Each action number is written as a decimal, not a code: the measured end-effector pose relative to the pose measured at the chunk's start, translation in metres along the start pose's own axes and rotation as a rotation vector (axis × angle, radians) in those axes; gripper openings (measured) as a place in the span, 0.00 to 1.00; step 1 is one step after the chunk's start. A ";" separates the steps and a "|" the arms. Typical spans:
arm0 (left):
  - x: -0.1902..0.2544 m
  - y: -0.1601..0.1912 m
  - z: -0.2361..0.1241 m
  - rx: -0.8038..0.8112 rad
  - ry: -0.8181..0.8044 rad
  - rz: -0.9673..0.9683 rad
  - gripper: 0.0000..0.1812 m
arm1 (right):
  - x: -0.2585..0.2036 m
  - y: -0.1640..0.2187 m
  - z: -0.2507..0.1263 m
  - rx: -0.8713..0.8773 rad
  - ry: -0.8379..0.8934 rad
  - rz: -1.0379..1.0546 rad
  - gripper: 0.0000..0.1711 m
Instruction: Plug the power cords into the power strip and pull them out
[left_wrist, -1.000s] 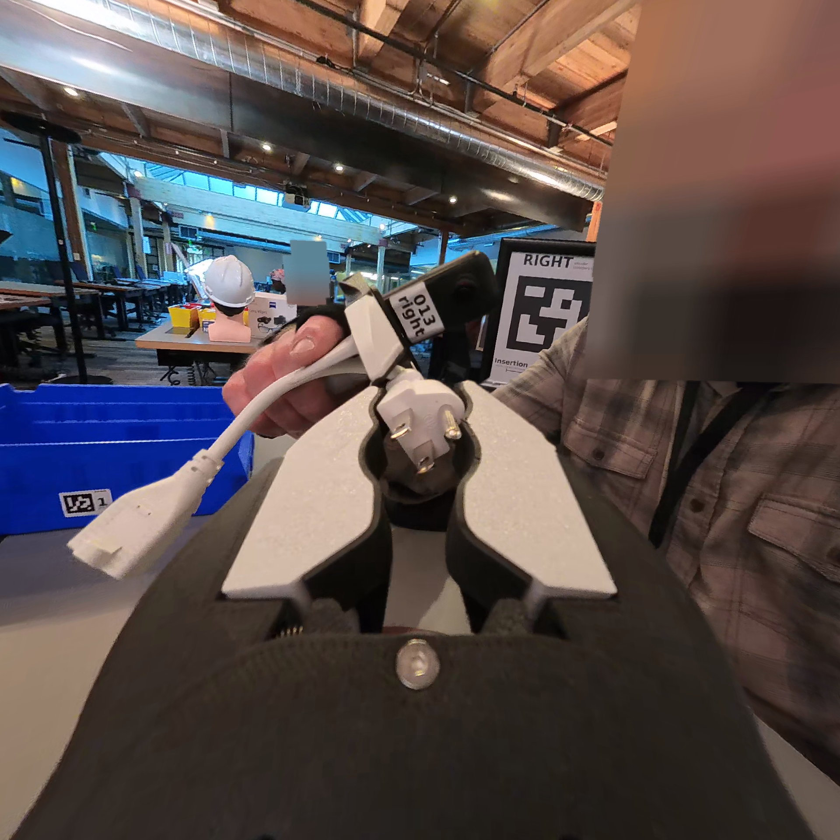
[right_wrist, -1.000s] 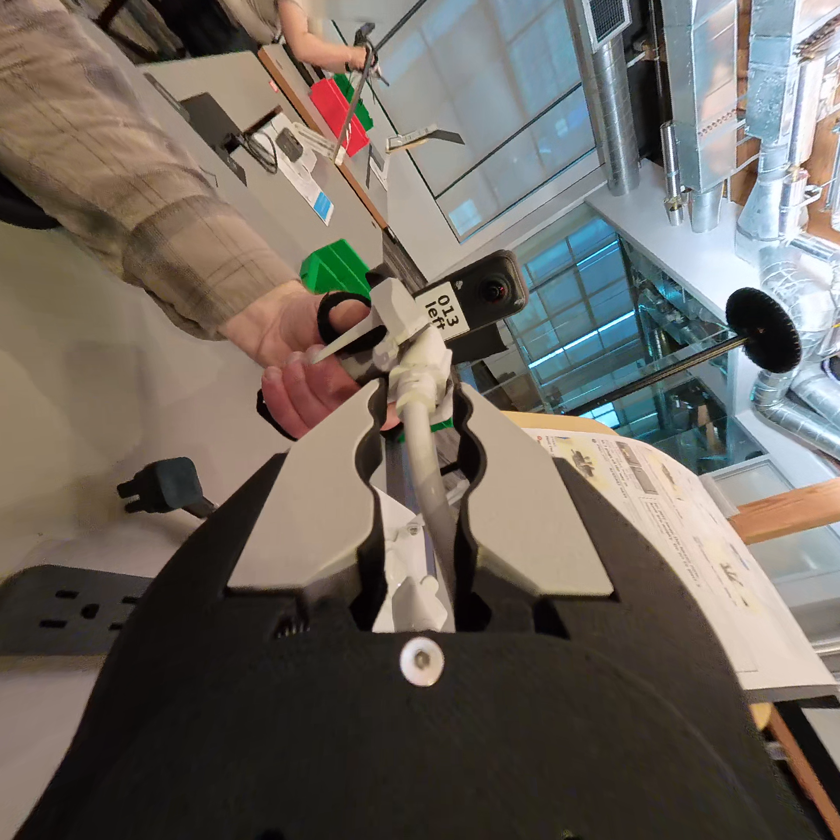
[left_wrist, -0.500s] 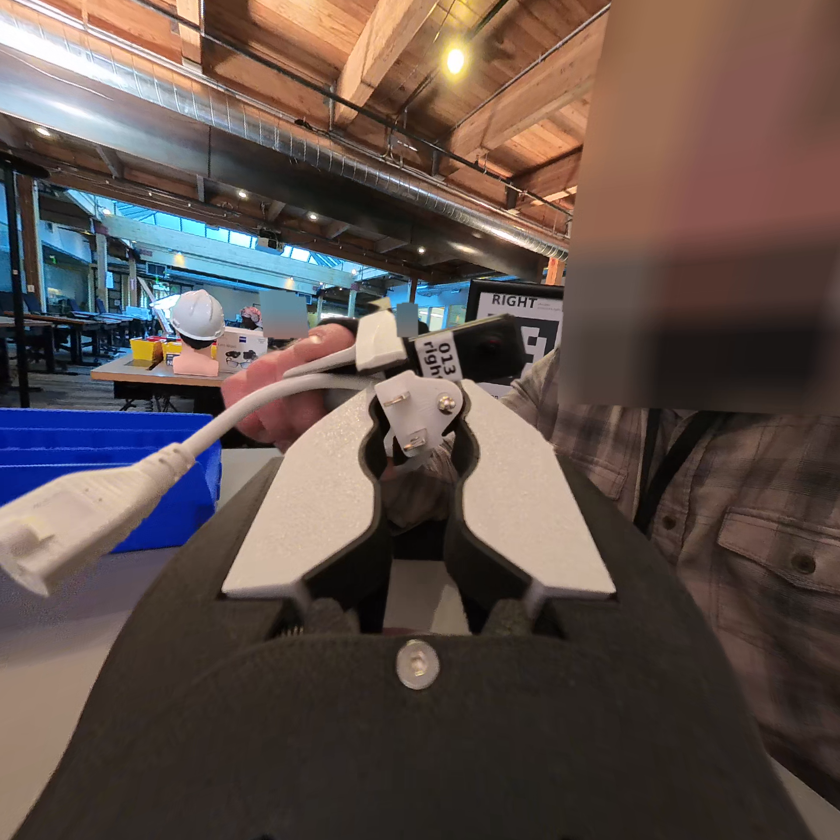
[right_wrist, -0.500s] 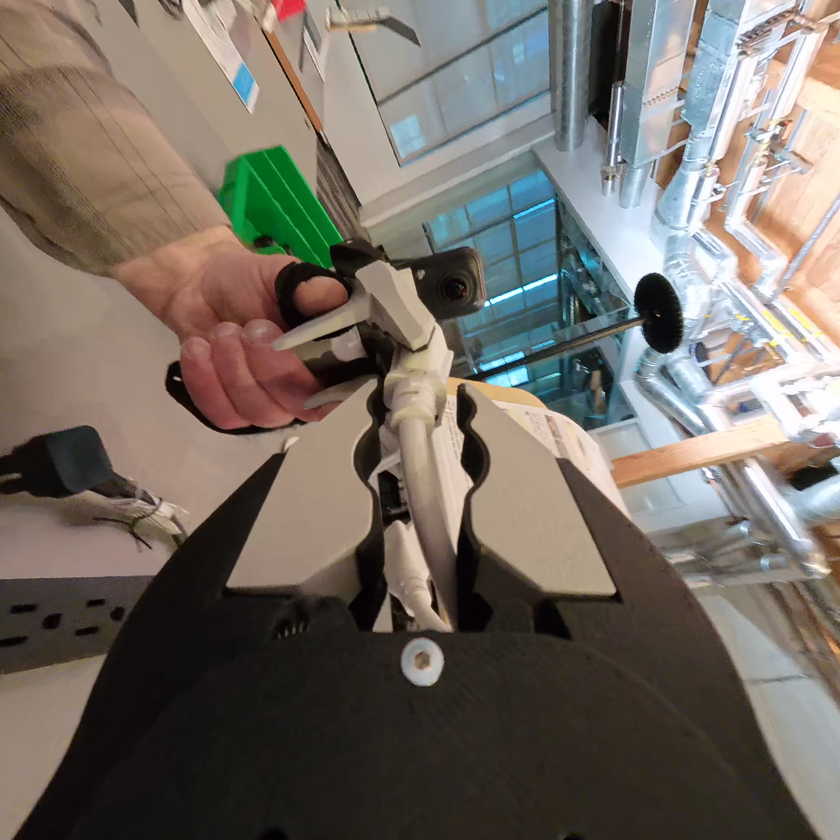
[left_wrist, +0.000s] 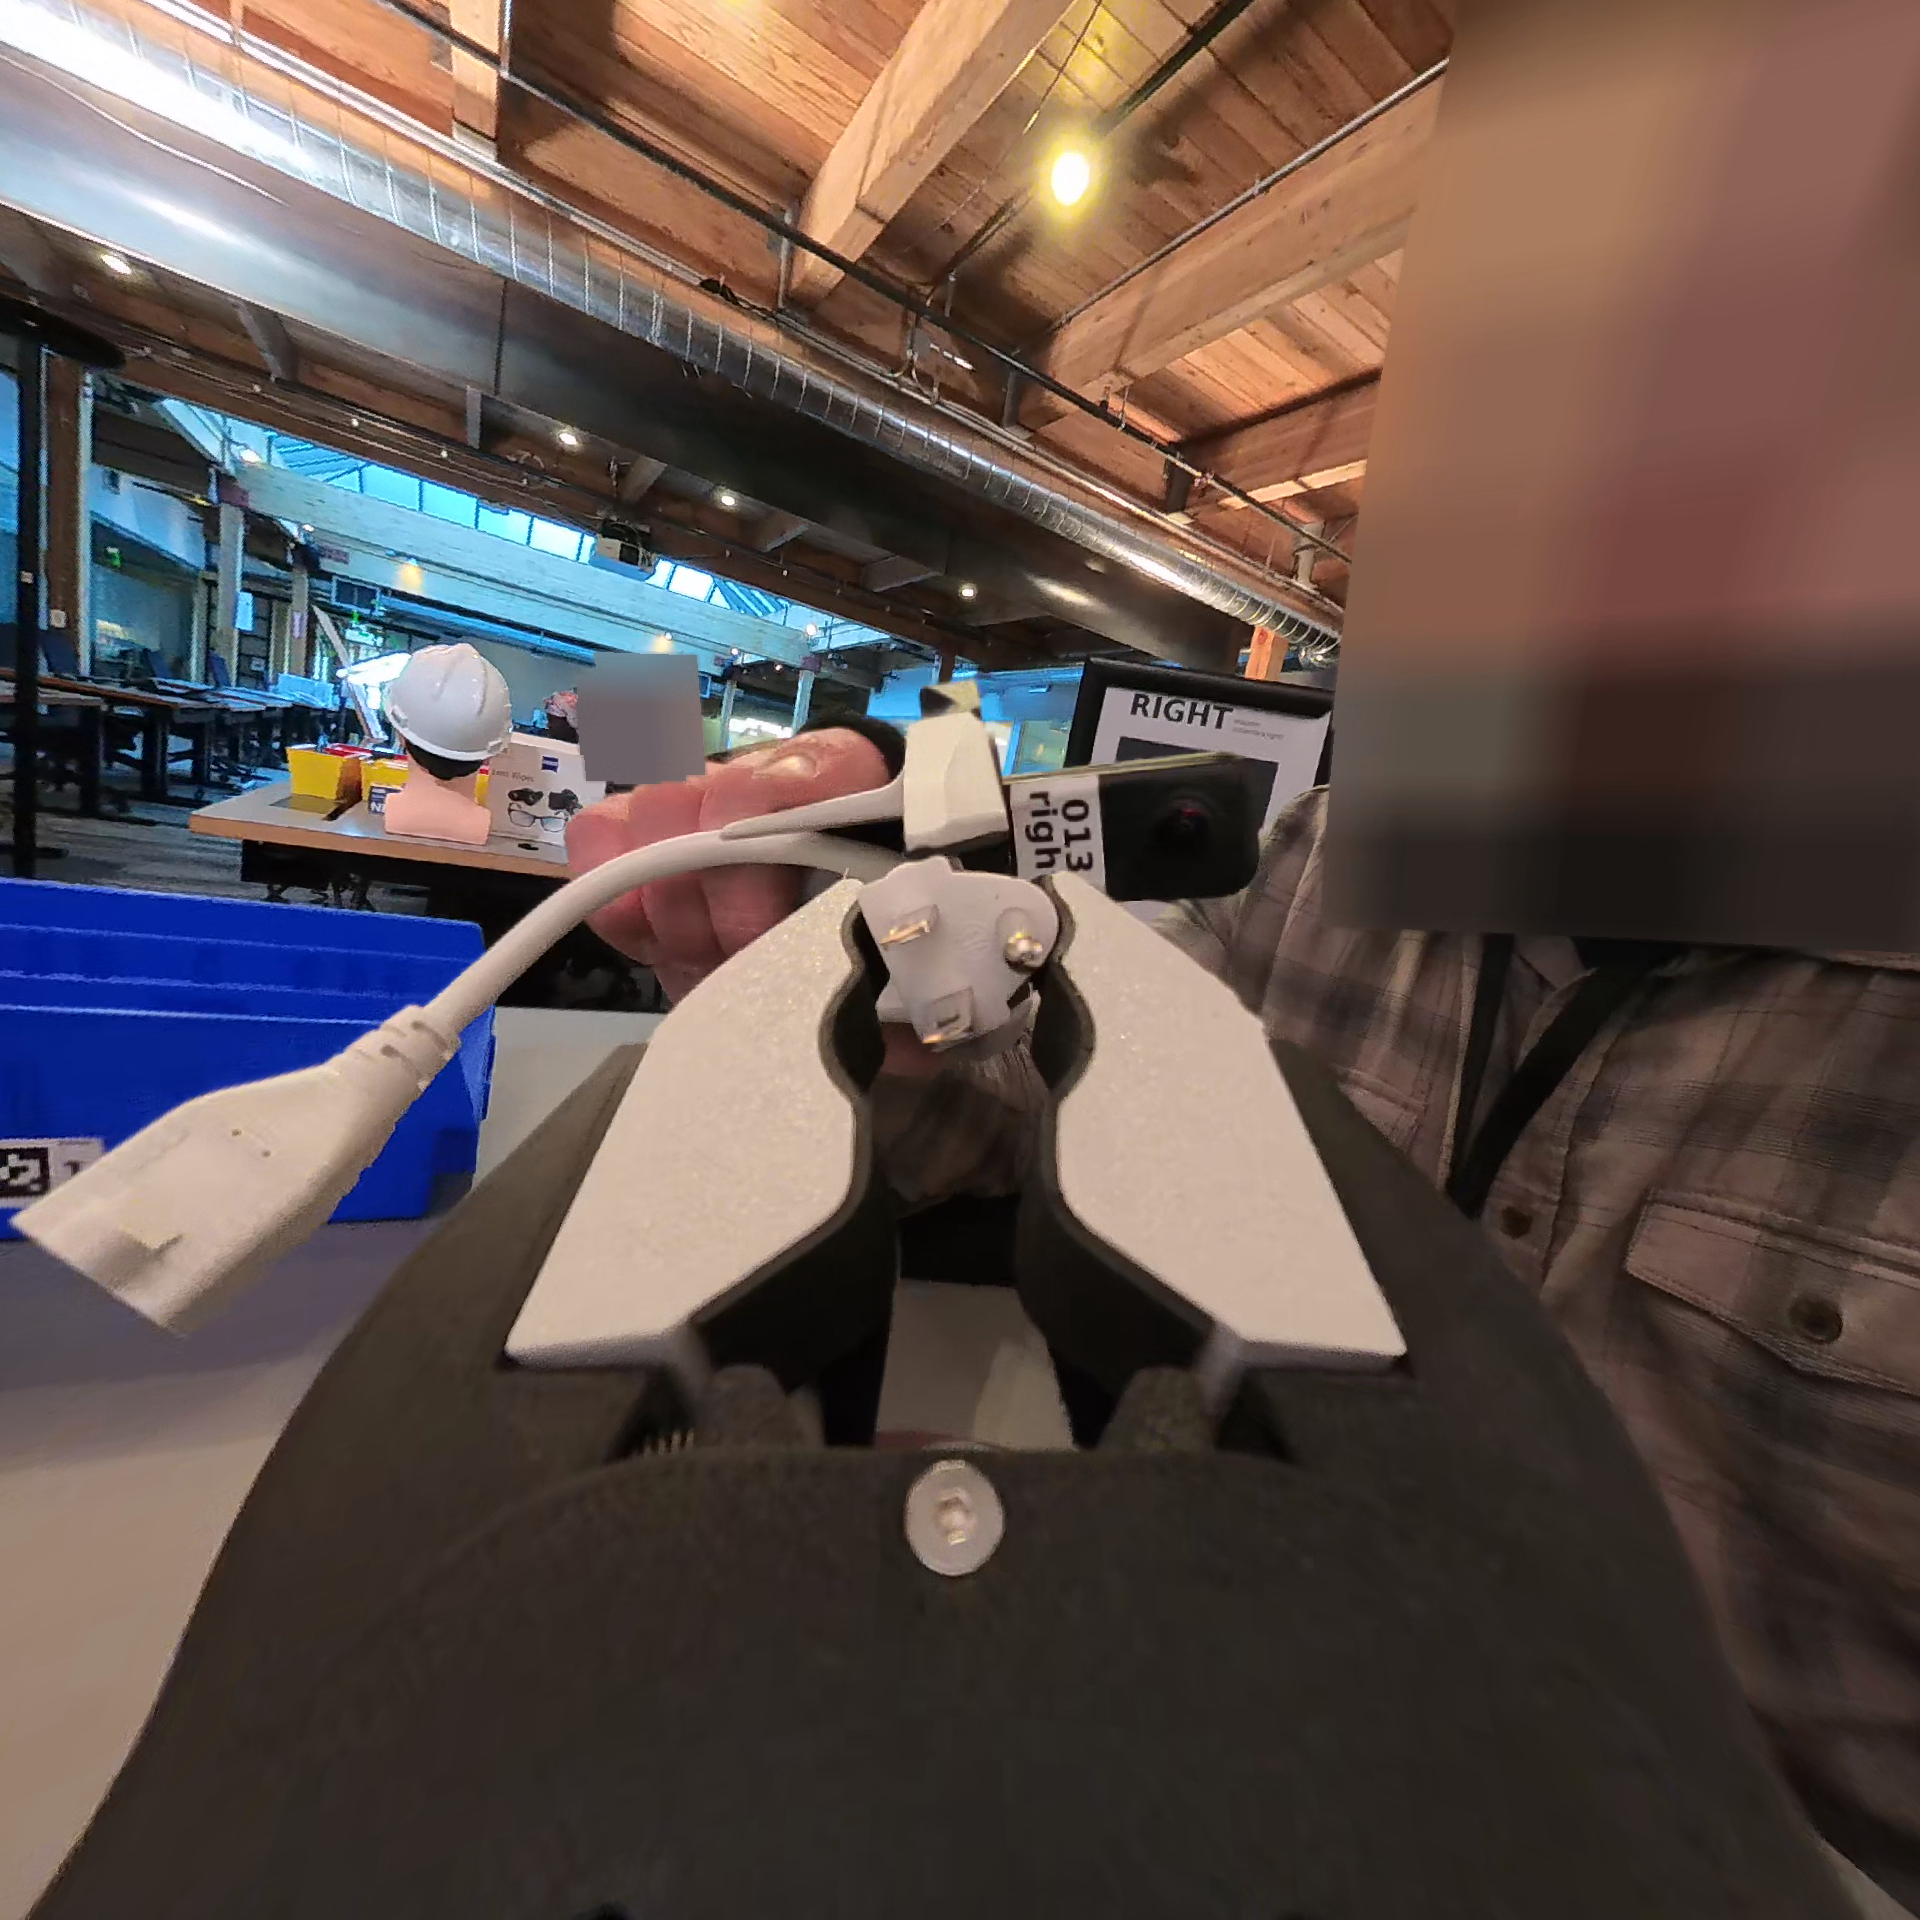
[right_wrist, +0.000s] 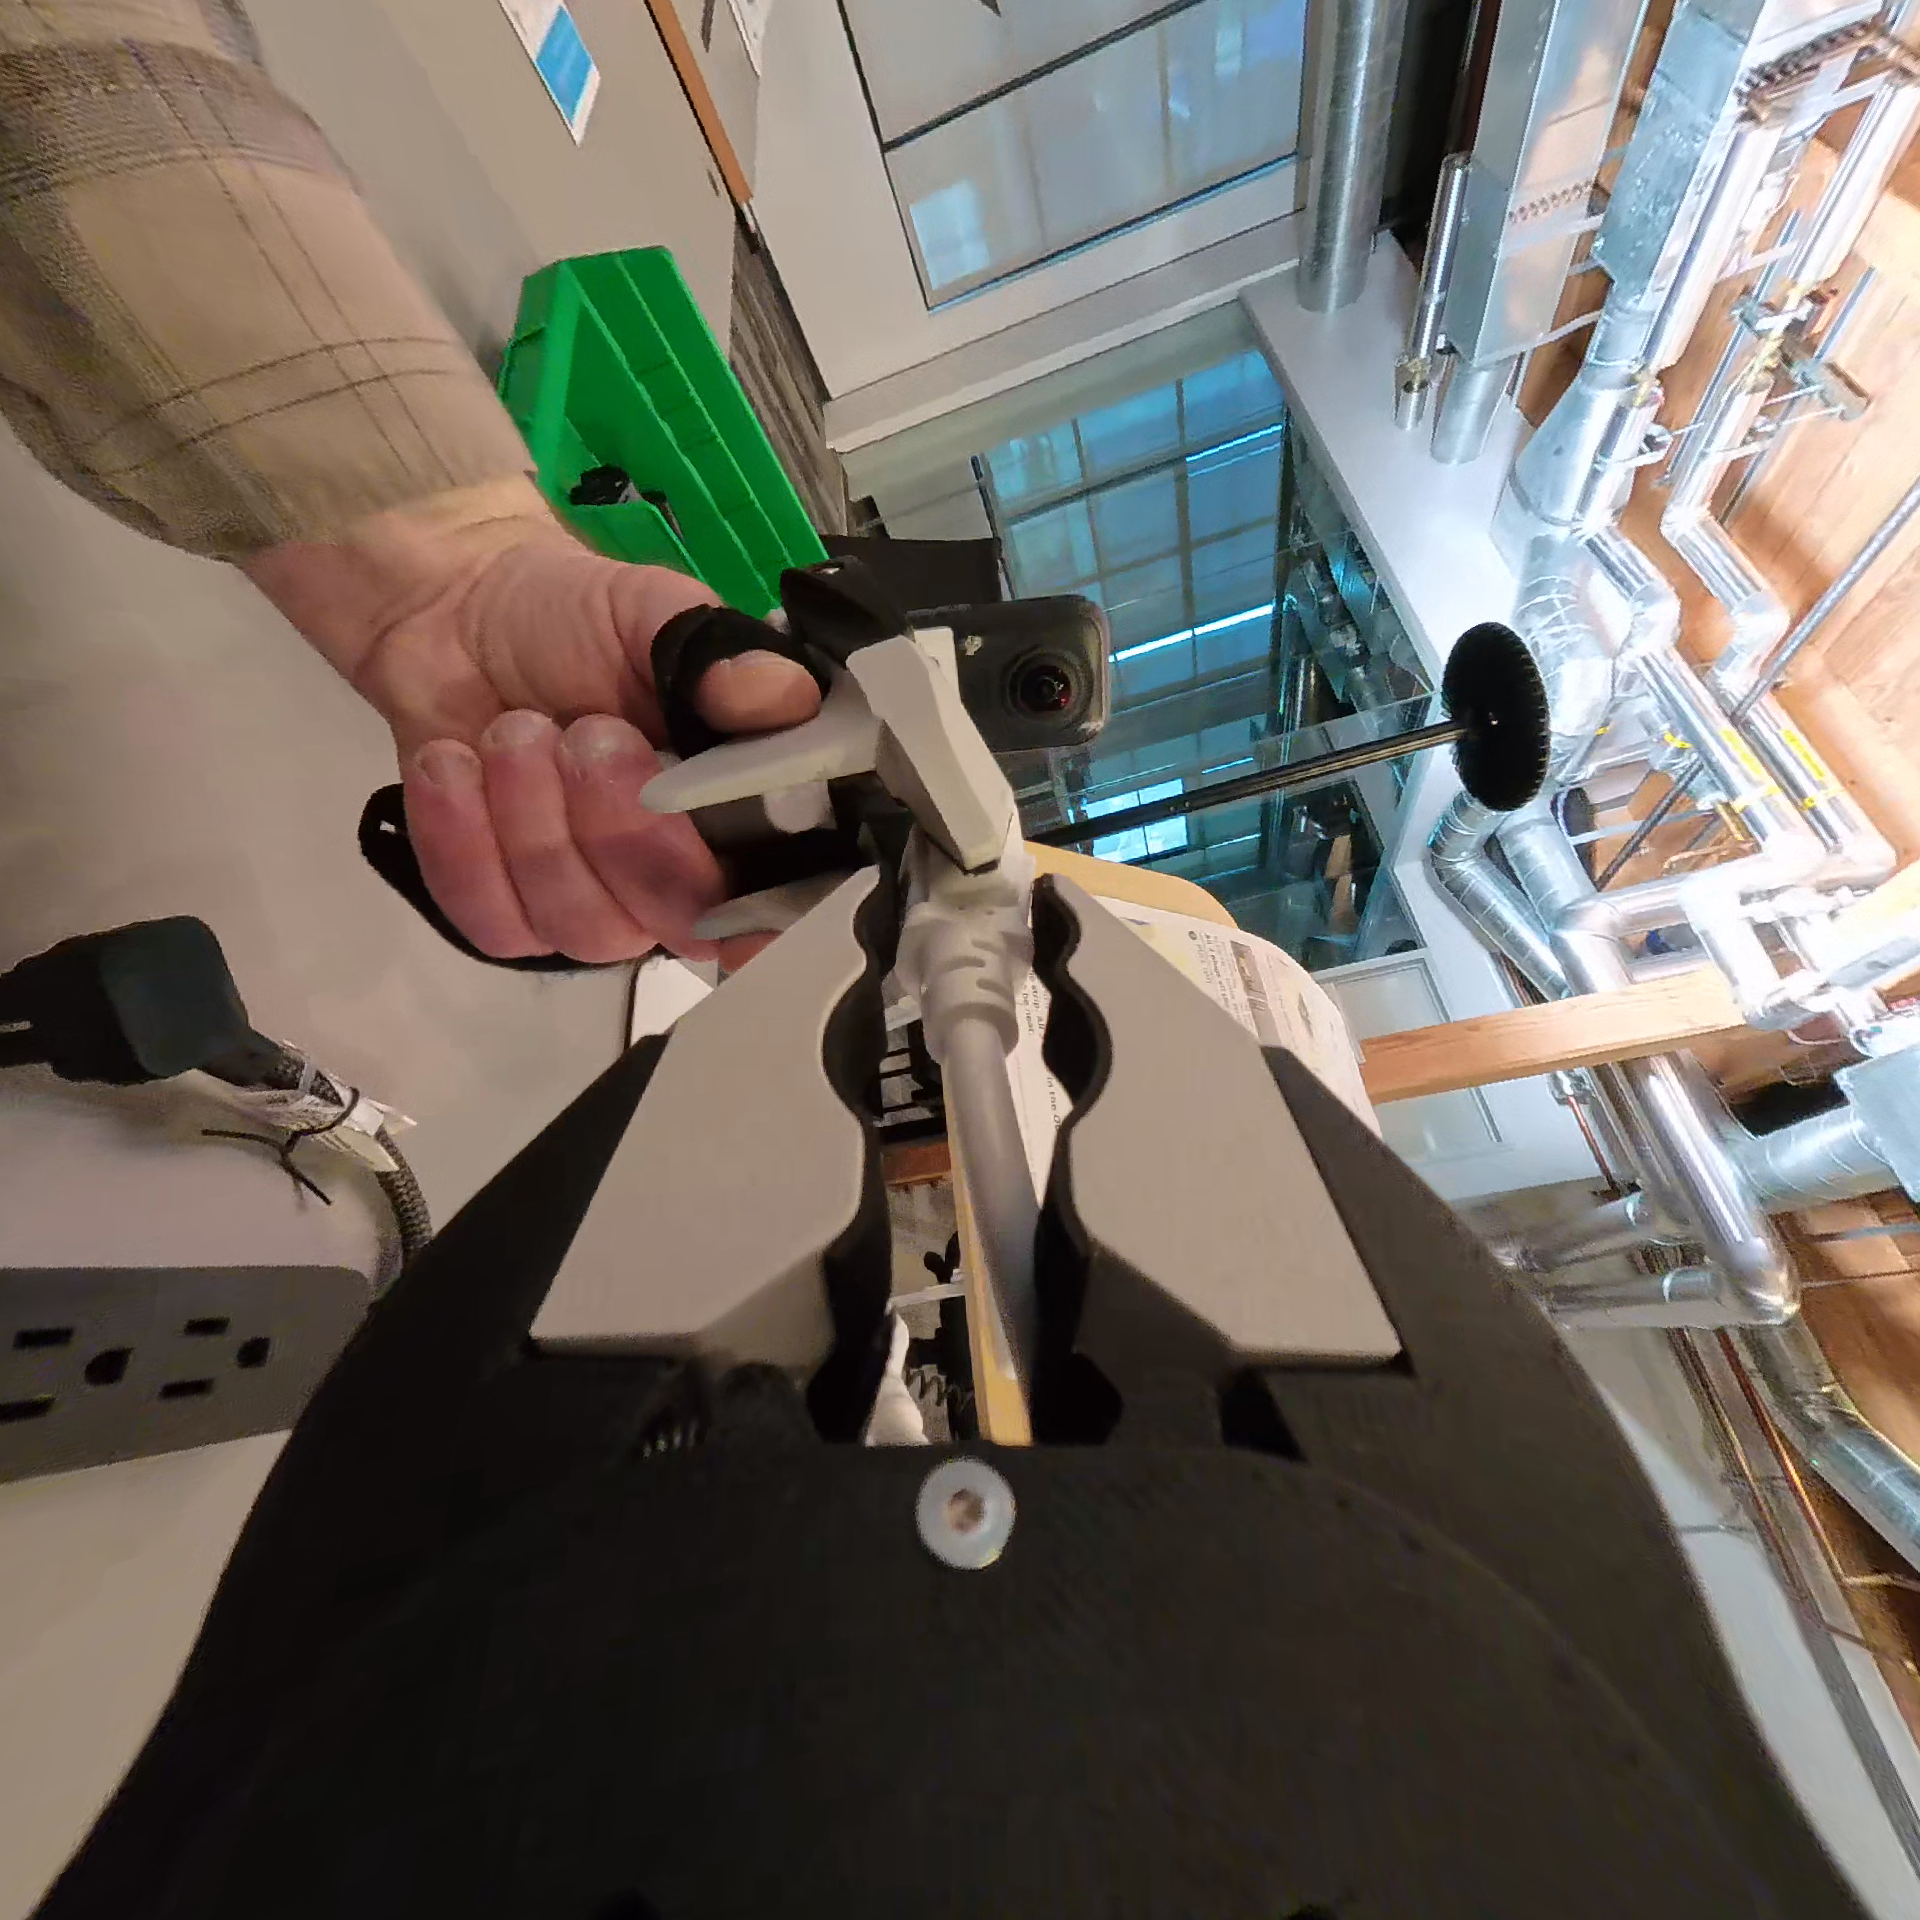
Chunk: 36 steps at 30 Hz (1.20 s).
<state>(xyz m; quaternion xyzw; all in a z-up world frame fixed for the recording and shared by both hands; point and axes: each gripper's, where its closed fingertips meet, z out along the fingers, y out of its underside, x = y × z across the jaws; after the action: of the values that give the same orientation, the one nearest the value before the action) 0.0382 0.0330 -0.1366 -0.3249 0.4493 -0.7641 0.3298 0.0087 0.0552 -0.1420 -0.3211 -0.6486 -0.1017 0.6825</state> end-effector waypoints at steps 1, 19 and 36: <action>0.000 0.001 0.000 -0.007 -0.001 0.000 0.14 | -0.001 0.000 0.000 0.000 -0.018 0.010 0.14; -0.036 -0.016 -0.028 -0.137 -0.336 0.138 0.24 | 0.020 0.052 -0.009 0.017 -0.142 0.628 0.13; -0.095 0.012 -0.029 -0.854 -0.969 1.212 0.30 | -0.012 0.074 -0.016 0.116 -0.556 1.354 0.13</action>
<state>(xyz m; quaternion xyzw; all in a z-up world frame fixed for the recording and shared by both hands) 0.0719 0.1179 -0.1774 -0.4141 0.6020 -0.0035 0.6827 0.0612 0.1000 -0.1754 -0.6288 -0.4616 0.4619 0.4220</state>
